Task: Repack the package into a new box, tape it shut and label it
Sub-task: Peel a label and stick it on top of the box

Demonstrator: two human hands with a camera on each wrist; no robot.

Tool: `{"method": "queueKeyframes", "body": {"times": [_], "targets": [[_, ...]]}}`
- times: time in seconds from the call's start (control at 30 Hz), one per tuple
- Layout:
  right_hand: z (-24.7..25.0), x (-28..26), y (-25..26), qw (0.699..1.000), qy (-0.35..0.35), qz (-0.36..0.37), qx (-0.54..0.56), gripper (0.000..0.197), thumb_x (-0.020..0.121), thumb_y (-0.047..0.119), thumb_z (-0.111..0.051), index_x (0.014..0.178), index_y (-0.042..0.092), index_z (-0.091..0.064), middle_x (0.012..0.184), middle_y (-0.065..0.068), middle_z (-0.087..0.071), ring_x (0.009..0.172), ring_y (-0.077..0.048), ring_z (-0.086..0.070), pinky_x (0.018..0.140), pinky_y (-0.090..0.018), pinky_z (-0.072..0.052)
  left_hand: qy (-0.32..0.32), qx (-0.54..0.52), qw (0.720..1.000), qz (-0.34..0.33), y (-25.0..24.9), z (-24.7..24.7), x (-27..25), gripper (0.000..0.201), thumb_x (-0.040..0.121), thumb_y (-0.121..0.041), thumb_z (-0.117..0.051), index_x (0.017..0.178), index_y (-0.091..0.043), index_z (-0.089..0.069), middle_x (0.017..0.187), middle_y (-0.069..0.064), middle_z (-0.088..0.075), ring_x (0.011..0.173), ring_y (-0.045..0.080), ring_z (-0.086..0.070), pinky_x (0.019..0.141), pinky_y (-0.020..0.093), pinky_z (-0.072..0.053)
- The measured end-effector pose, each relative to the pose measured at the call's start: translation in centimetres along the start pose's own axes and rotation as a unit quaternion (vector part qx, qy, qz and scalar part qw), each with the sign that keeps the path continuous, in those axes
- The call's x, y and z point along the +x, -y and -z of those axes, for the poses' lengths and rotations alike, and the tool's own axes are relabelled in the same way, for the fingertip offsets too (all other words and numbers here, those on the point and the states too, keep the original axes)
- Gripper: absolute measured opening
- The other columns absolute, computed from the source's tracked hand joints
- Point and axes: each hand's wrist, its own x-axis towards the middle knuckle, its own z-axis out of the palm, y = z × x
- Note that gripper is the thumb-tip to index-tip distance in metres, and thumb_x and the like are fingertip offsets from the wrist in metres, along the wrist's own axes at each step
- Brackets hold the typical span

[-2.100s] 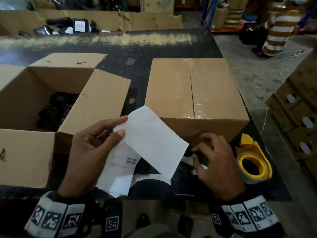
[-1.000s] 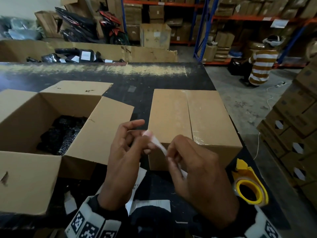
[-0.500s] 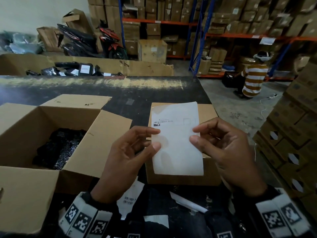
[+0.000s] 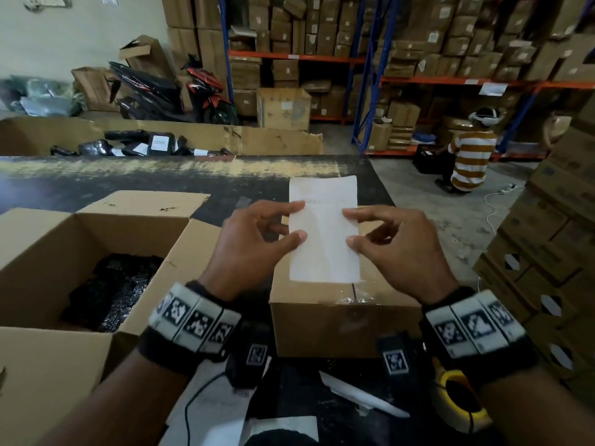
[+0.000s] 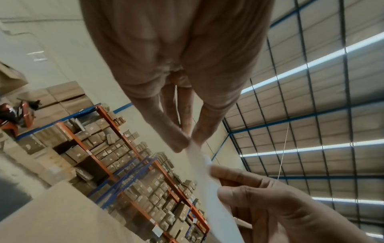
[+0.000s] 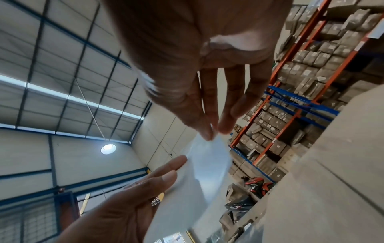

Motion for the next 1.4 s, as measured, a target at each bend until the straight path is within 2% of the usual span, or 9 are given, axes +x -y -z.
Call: {"method": "queueKeyframes", "body": {"times": [0.13,0.27,0.33,0.47,0.53,0.67,1.17,1.3,1.4], "targets": [[-0.2,3.7,0.1,0.998,0.044,-0.035,-0.018,0.045,0.076,0.015,-0.086,0.117,0.03,-0.074,0.111,0.016,-0.072,0.073,0.001,-0.07,0.08,-0.023,-0.058,0.006,0.061,0.998,0.03,0.1,0.4,3.5,0.045,0.084,-0.024,-0.082,0.126,-0.037,-0.07,0.098,-0.027,-0.066,0.082,-0.009,-0.067,0.079,0.021,-0.06],[-1.2,7.0,-1.1,0.993,0.089,-0.054,-0.049,0.045,0.071,0.016,-0.089,0.113,0.026,-0.077,0.102,0.012,-0.074,0.088,-0.002,-0.07,0.092,-0.033,-0.057,0.043,0.099,0.992,0.065,1.2,0.3,6.3,0.043,0.087,-0.018,-0.081,0.127,-0.029,-0.07,0.07,-0.014,-0.065,0.049,-0.009,-0.06,0.047,0.005,-0.043],[-1.9,8.2,-1.7,0.989,0.106,-0.063,-0.077,0.044,0.07,0.016,-0.09,0.111,0.022,-0.078,0.099,0.008,-0.075,0.09,-0.006,-0.069,0.092,-0.033,-0.057,0.062,0.14,0.986,0.071,2.0,0.0,7.3,0.043,0.087,-0.018,-0.08,0.128,-0.028,-0.07,0.079,-0.014,-0.064,0.05,-0.004,-0.06,0.044,0.005,-0.041],[-3.4,9.5,-2.8,0.979,0.134,-0.084,-0.132,0.043,0.07,0.012,-0.09,0.112,0.014,-0.078,0.096,0.002,-0.078,0.085,-0.007,-0.068,0.081,-0.026,-0.052,0.114,0.186,0.972,0.091,4.0,-0.9,8.8,0.048,0.085,-0.021,-0.082,0.131,-0.026,-0.069,0.125,-0.006,-0.068,0.076,0.002,-0.069,0.065,0.009,-0.054],[-4.3,9.7,-3.4,0.973,0.142,-0.096,-0.156,0.044,0.07,0.01,-0.089,0.113,0.013,-0.077,0.101,0.0,-0.078,0.087,-0.011,-0.069,0.08,-0.027,-0.052,0.134,0.197,0.966,0.102,4.8,-1.4,9.3,0.049,0.083,-0.022,-0.083,0.13,-0.027,-0.07,0.127,-0.003,-0.069,0.083,0.008,-0.073,0.078,0.021,-0.058],[-5.6,10.0,-4.2,0.964,0.159,-0.105,-0.185,0.045,0.071,0.006,-0.088,0.115,0.009,-0.076,0.108,-0.004,-0.077,0.09,-0.014,-0.07,0.08,-0.029,-0.057,0.142,0.24,0.955,0.097,5.9,-2.3,9.9,0.048,0.081,-0.022,-0.084,0.128,-0.027,-0.071,0.132,-0.002,-0.068,0.104,0.016,-0.068,0.089,0.022,-0.05],[-7.4,10.2,-5.5,0.948,0.186,-0.119,-0.23,0.042,0.067,0.013,-0.091,0.106,0.013,-0.079,0.106,-0.002,-0.076,0.094,-0.018,-0.069,0.086,-0.033,-0.058,0.184,0.337,0.919,0.086,7.2,-3.2,10.5,0.051,0.084,-0.032,-0.081,0.134,-0.03,-0.067,0.134,-0.003,-0.063,0.101,0.016,-0.061,0.088,0.026,-0.047],[-7.1,10.2,-5.0,0.92,0.208,-0.083,-0.322,0.036,0.069,0.029,-0.089,0.101,0.021,-0.076,0.109,0.002,-0.07,0.094,-0.021,-0.067,0.081,-0.036,-0.057,0.179,0.45,0.872,0.072,7.0,-3.3,10.0,0.052,0.084,-0.053,-0.074,0.133,-0.038,-0.063,0.141,0.001,-0.044,0.13,0.025,-0.05,0.106,0.048,-0.049],[-6.4,10.1,-4.7,0.89,0.234,-0.019,-0.391,0.05,0.077,0.044,-0.082,0.121,0.024,-0.068,0.128,0.002,-0.058,0.112,-0.023,-0.061,0.086,-0.036,-0.05,0.201,0.441,0.874,-0.001,7.2,-3.1,9.1,0.058,0.09,-0.046,-0.069,0.144,-0.031,-0.053,0.151,0.0,-0.04,0.137,0.024,-0.042,0.111,0.045,-0.044]]}}
